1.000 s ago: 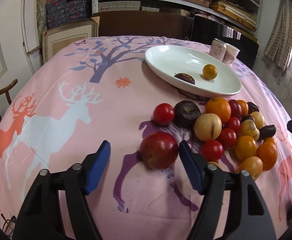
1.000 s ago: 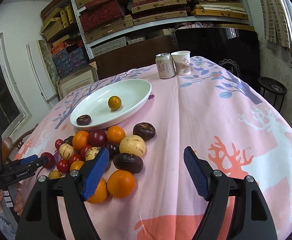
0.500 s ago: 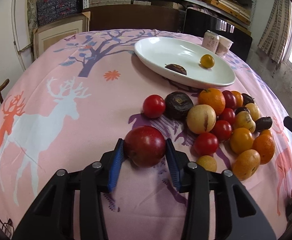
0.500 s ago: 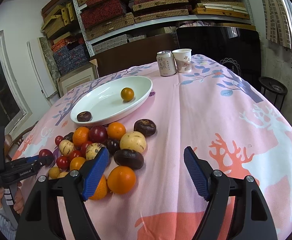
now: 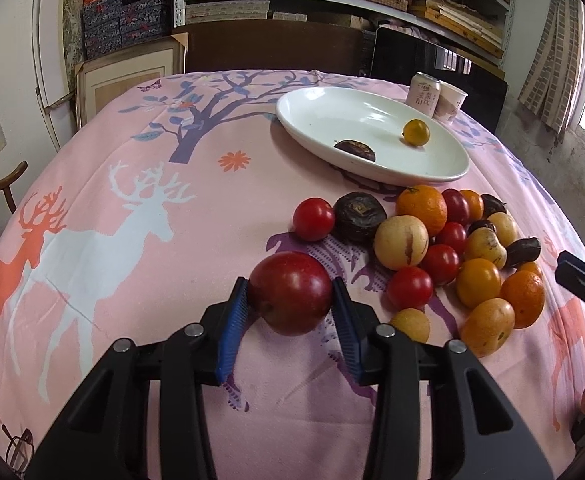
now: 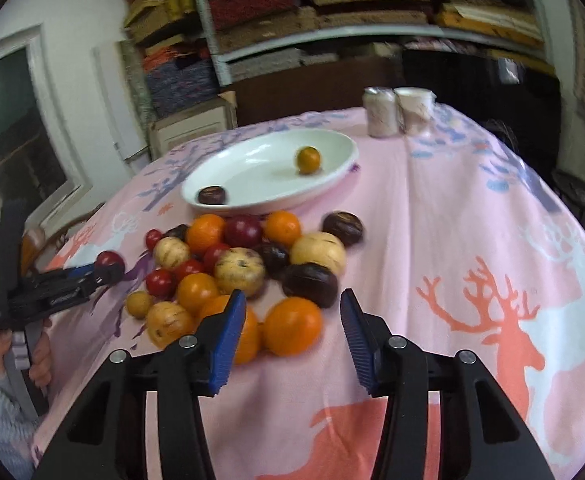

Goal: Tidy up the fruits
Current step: 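Grasp the large red tomato with the left tool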

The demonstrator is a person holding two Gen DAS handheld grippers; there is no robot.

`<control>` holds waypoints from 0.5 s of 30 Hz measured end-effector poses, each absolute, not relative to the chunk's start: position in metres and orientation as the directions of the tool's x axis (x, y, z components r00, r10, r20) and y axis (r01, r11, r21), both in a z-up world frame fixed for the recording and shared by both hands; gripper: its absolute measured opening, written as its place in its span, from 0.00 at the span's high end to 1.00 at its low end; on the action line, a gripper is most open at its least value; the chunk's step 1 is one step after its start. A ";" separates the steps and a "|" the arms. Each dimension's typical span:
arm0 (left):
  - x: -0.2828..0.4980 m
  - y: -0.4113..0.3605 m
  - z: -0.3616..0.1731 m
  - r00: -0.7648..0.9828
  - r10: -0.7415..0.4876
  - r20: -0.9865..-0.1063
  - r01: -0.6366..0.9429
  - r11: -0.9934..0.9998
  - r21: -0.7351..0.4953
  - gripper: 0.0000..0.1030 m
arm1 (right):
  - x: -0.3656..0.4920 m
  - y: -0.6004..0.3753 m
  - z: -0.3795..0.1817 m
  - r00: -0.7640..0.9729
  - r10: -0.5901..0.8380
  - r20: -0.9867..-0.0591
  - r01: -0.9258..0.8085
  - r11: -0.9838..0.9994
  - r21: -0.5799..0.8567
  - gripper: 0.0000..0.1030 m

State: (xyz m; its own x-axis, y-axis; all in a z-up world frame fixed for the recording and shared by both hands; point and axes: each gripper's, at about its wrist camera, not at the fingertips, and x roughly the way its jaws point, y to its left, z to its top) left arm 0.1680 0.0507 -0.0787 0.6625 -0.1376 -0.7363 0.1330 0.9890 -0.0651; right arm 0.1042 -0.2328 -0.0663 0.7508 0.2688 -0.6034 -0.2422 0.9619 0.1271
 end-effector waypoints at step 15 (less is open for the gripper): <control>0.171 0.051 -0.083 0.644 -0.141 -0.752 0.137 0.988 -0.068 0.60 | 0.115 -0.185 -0.080 0.648 0.282 -0.708 -0.390 0.921 0.010 0.57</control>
